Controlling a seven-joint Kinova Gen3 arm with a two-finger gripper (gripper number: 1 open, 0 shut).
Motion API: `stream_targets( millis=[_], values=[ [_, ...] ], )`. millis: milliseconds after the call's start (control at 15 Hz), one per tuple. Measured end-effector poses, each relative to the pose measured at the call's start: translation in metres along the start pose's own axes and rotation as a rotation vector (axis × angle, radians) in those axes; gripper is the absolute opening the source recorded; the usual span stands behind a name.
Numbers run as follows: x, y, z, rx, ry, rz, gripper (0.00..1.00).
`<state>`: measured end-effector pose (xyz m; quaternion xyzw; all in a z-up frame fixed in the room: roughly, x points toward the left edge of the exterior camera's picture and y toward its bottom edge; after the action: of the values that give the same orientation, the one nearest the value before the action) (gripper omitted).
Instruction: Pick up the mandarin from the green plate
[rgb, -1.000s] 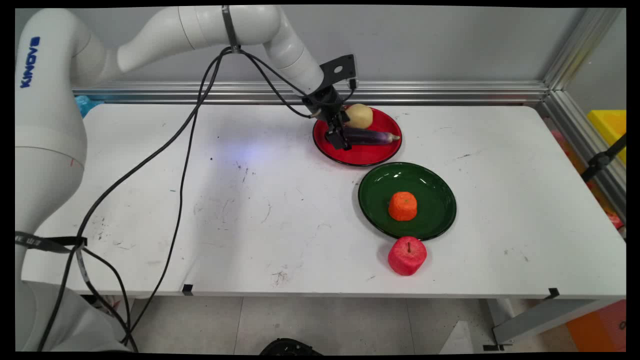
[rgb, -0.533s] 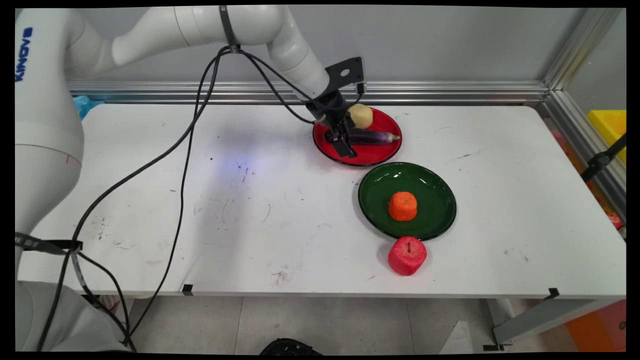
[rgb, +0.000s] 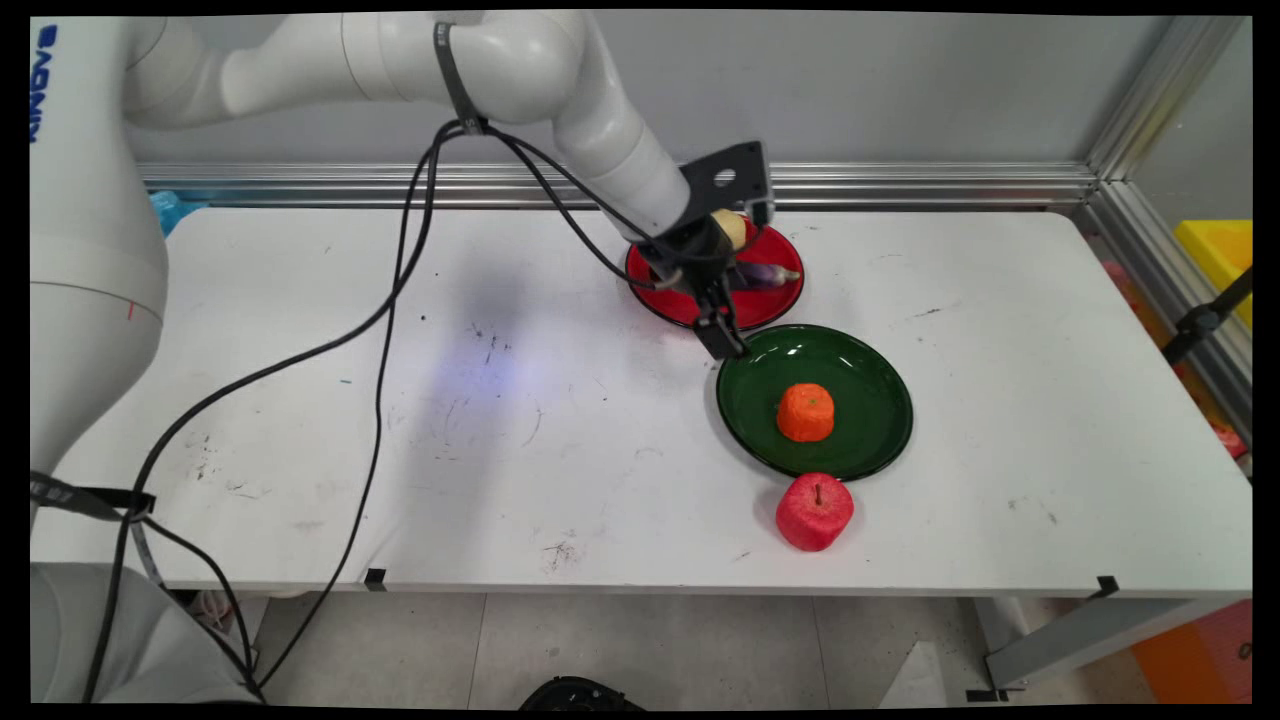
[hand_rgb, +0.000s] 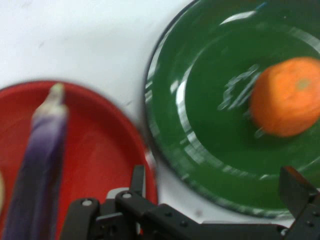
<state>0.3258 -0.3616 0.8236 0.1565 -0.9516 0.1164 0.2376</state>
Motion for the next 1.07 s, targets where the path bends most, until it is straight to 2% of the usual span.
stream_targets(
  millis=[200, 533, 1067],
  values=[
    [0.015, 0.026, 0.003, -0.007, 0.033, -0.014, 1.0],
    [0.029, 0.054, 0.014, -0.008, 0.073, -0.042, 1.0],
    [0.024, 0.077, 0.049, -0.001, 0.101, -0.103, 1.0]
  ],
)
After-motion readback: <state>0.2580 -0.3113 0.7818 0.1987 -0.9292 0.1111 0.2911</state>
